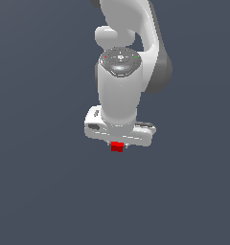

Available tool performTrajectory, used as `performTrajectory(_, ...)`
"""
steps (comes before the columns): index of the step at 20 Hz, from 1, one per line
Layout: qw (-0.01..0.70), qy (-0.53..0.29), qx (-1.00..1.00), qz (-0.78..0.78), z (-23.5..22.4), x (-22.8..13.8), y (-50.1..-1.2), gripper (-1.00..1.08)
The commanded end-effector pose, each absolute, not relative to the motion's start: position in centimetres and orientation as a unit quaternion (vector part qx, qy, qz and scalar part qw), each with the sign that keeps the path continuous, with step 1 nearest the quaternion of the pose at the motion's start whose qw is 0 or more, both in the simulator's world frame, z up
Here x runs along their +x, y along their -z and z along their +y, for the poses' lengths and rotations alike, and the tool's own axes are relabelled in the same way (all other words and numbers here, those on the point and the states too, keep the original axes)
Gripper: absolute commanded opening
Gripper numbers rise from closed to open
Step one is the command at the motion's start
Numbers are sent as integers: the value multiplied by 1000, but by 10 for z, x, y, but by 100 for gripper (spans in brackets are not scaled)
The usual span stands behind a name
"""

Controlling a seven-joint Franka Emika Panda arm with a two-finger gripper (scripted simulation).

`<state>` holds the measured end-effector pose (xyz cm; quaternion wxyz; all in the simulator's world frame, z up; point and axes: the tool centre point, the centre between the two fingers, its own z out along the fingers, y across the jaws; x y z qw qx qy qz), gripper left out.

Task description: Lift up the red cube by 0.2 meters.

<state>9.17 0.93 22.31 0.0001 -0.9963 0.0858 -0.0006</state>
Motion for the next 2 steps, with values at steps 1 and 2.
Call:
performTrajectory(1, 0, 0, -996, 86, 9, 92, -228, -100)
performTrajectory(2, 0, 0, -996, 86, 9, 92, -228, -100)
